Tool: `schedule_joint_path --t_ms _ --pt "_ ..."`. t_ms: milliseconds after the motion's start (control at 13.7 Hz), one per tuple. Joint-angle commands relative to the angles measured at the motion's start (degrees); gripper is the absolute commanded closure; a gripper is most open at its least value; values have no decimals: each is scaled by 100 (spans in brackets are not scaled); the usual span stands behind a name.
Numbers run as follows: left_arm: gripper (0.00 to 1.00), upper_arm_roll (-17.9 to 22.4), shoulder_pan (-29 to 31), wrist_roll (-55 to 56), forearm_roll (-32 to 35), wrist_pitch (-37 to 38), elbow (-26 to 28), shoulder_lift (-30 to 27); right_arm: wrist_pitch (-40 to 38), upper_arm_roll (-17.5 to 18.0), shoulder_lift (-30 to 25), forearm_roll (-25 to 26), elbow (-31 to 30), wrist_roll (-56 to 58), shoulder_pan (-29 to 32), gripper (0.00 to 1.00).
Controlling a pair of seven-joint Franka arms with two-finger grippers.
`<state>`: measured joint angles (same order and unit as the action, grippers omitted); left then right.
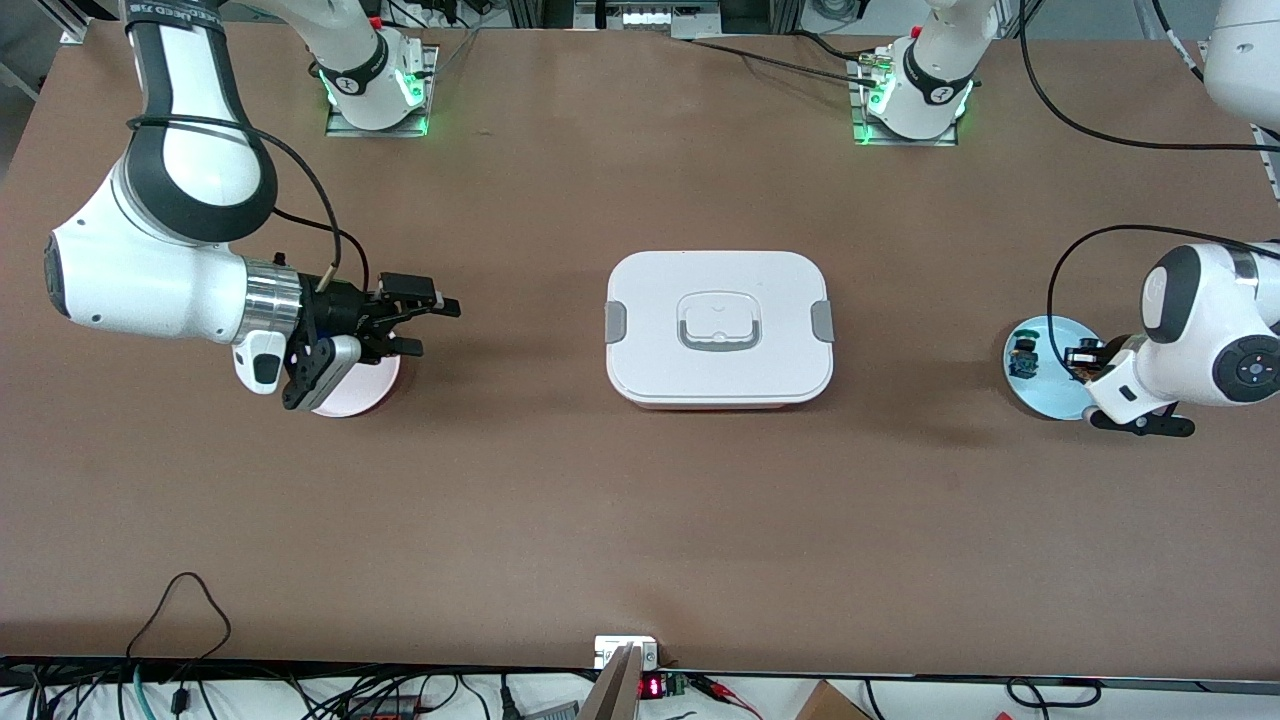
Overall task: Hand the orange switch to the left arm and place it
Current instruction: 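Carry the switch to the blue plate while the right arm retracts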
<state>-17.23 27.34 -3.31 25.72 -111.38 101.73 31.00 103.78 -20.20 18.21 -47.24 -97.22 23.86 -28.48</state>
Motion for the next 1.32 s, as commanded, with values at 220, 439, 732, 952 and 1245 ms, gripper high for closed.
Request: schedule_joint_path --t_ms 220,439,732,952,1245 --pt "99 -61 193 322 600 -473 4 372 -796 -19 -125 2075 247 -2191 -35 0" --pt "97 -61 219 322 609 -516 22 547 -1542 -10 -99 3698 666 -2237 -9 0" --pt "79 -61 219 322 636 -640 13 662 -1791 -124 -125 4320 1204 -2228 429 0" --pt "68 -61 211 331 845 -640 -13 741 -1712 -55 -133 4417 1284 -2237 1236 0" --pt "30 -70 211 366 943 -622 -31 741 -1641 1024 -379 4469 1627 -2246 2406 0"
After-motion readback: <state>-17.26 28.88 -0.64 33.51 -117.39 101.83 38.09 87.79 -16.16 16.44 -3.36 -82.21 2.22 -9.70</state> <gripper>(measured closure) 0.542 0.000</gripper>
